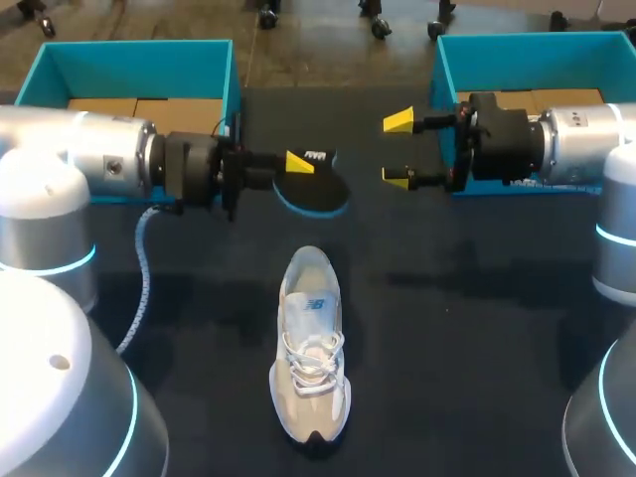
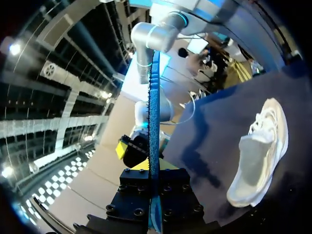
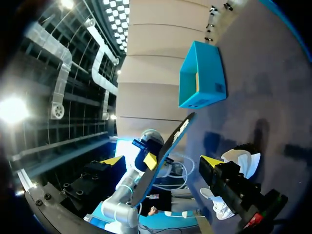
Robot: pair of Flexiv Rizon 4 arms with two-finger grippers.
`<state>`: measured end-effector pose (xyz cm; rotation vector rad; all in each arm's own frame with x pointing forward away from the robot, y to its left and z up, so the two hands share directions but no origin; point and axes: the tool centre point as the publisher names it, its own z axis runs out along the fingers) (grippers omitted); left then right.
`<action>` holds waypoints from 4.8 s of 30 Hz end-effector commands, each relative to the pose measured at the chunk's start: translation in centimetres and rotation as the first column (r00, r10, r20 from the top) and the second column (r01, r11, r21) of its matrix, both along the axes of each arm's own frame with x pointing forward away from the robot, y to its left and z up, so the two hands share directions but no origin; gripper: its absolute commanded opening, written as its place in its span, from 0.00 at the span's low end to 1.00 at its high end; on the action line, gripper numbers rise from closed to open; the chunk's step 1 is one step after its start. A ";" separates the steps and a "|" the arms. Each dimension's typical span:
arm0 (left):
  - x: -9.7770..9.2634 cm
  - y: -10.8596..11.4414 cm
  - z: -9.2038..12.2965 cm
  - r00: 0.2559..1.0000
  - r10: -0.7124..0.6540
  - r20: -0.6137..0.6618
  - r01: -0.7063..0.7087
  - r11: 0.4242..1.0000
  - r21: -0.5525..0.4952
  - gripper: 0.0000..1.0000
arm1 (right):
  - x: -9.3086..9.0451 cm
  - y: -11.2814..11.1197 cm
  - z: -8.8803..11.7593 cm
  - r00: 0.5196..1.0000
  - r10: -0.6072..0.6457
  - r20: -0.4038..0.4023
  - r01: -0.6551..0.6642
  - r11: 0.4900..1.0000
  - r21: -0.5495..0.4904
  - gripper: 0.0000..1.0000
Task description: Take the shoe out of the shoebox, open the shoe tongue, remove and reinsert the insole, then place the shoe into the shoebox
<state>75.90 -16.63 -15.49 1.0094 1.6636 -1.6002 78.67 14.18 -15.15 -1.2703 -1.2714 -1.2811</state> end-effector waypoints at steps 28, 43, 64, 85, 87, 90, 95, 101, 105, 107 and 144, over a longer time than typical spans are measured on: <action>2.0 1.3 1.2 0.444 0.209 -0.871 0.053 0.965 0.258 0.00 | 0.0 0.1 0.0 1.000 0.001 -0.001 -0.001 1.000 -0.003 1.00; 2.2 1.7 -0.9 -0.283 0.258 -0.924 0.160 0.962 0.219 0.00 | 0.0 0.1 0.0 1.000 0.001 -0.001 -0.001 1.000 -0.003 1.00; 5.4 2.5 -2.0 -0.808 0.126 -0.576 0.082 0.991 0.102 0.00 | 0.0 0.1 0.0 1.000 0.001 -0.001 -0.001 1.000 -0.003 1.00; 5.0 0.7 -3.4 -0.851 0.137 -0.506 0.069 0.986 0.151 0.00 | 0.1 0.0 0.0 1.000 0.013 -0.006 -0.014 0.999 -0.051 1.00; 5.0 0.5 -3.6 -0.850 0.136 -0.509 0.063 0.985 0.159 0.00 | 0.1 0.1 0.2 0.999 0.018 -0.032 -0.021 0.992 -0.121 1.00; 5.1 0.5 -3.7 -0.851 0.130 -0.509 0.053 0.985 0.163 0.00 | 0.2 0.4 0.7 0.998 0.025 -0.055 -0.036 0.979 -0.203 1.00; 5.4 0.4 -3.9 -0.861 0.123 -0.493 0.044 0.985 0.169 0.00 | 0.3 1.1 2.5 0.996 0.019 -0.083 -0.049 0.926 -0.374 1.00; 5.6 0.2 -4.2 -0.876 0.145 -0.459 0.066 0.981 0.183 0.00 | 0.5 2.6 4.8 0.993 0.022 -0.120 -0.088 0.809 -0.581 1.00; 5.6 0.2 -4.2 -0.876 0.145 -0.459 0.066 0.981 0.183 0.00 | 0.6 3.5 6.1 0.988 0.012 -0.157 -0.119 0.712 -0.692 1.00; 5.6 0.2 -4.2 -0.876 0.145 -0.459 0.066 0.981 0.183 0.00 | 0.7 4.0 6.8 0.984 -0.006 -0.179 -0.132 0.652 -0.746 1.00; 5.6 0.2 -4.2 -0.876 0.145 -0.459 0.066 0.981 0.183 0.00 | 0.7 10.5 7.9 0.980 -0.155 -0.127 -0.119 0.058 -0.991 1.00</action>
